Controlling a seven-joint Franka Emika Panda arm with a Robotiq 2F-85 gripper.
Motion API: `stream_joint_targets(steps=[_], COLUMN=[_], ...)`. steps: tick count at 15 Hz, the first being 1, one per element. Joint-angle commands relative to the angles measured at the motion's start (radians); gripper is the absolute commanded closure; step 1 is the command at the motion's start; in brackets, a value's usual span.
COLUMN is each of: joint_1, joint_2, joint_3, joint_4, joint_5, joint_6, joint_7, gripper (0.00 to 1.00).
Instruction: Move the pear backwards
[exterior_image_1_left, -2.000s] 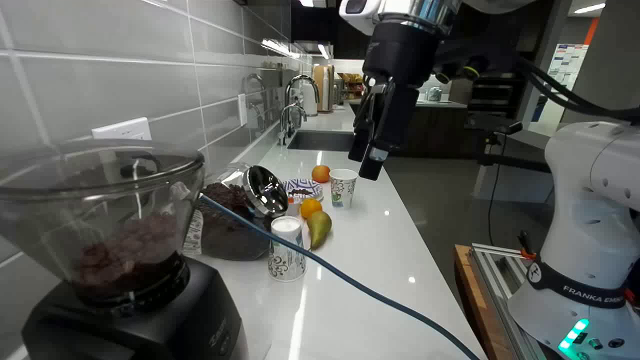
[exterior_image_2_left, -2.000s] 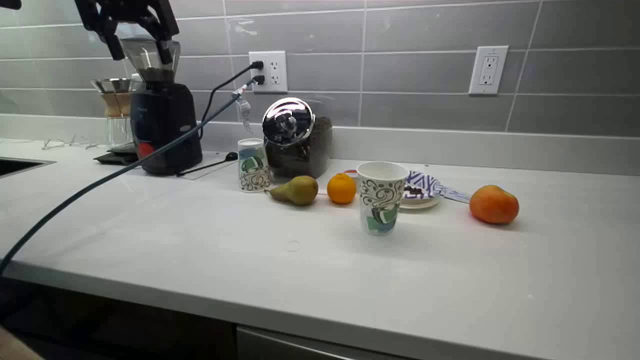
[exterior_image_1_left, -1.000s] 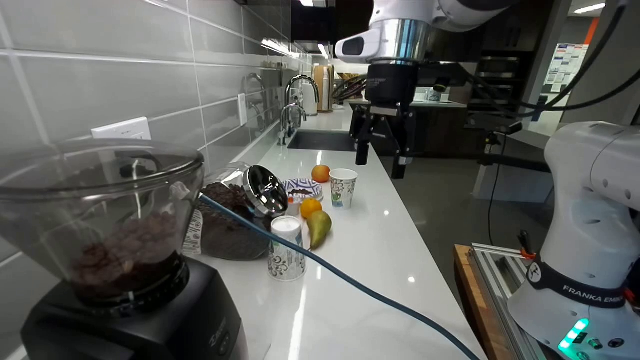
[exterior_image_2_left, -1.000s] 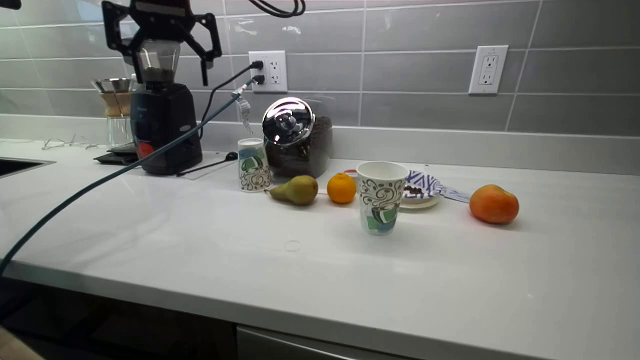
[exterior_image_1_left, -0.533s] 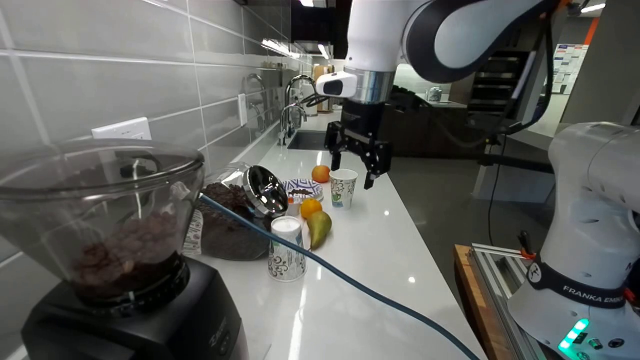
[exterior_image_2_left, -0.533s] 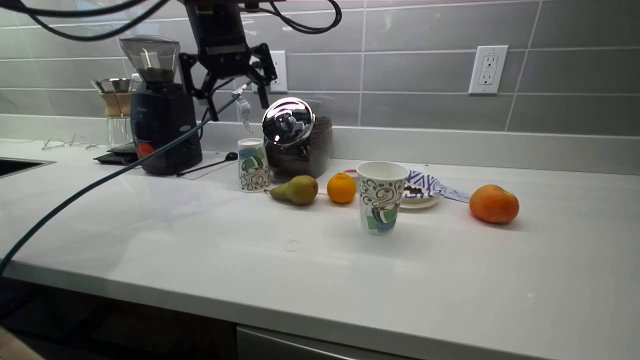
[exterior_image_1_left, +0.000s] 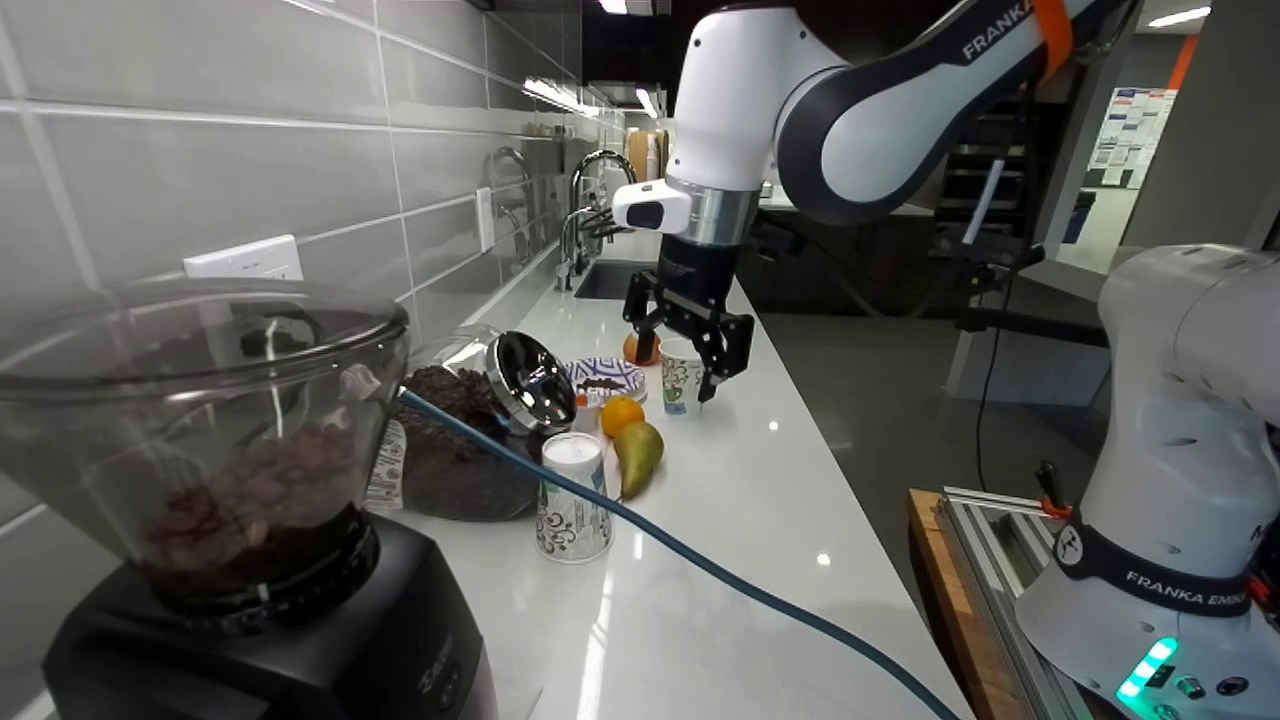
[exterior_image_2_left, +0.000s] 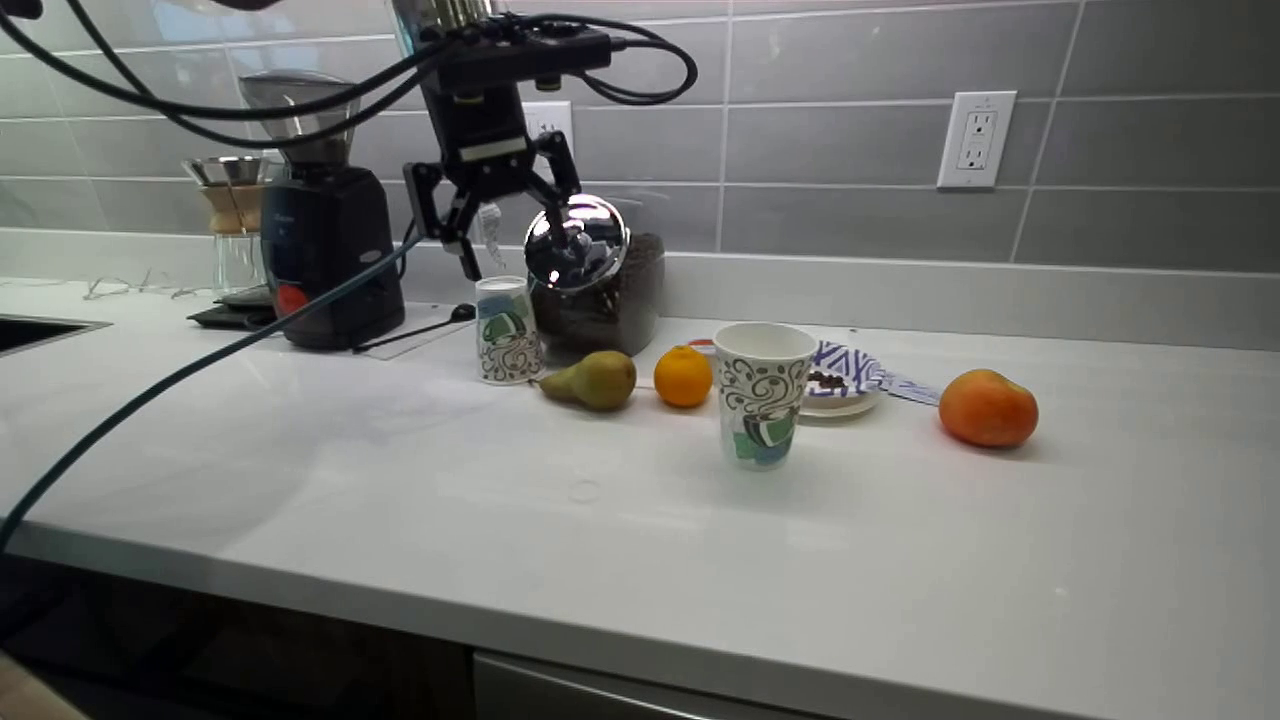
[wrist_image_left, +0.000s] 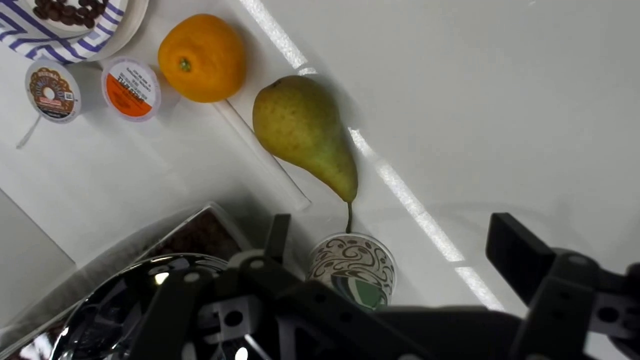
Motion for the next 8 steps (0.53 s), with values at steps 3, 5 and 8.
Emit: stream_joint_targets(steps=[3,5,8], joint_1=[-0.003,-0.004,-0.008], joint_2=[0.064,0.093,0.137], joint_3=[0.033,0.040,0.041], joint_4=[-0.017,-0.026,-0.037], joint_5=[0.027,0.032,0.064], joint_6=[0.114,0.182,0.271], joint_7=[-0.073,-0.087,-0.101], gripper=[0.00,0.00,0.00])
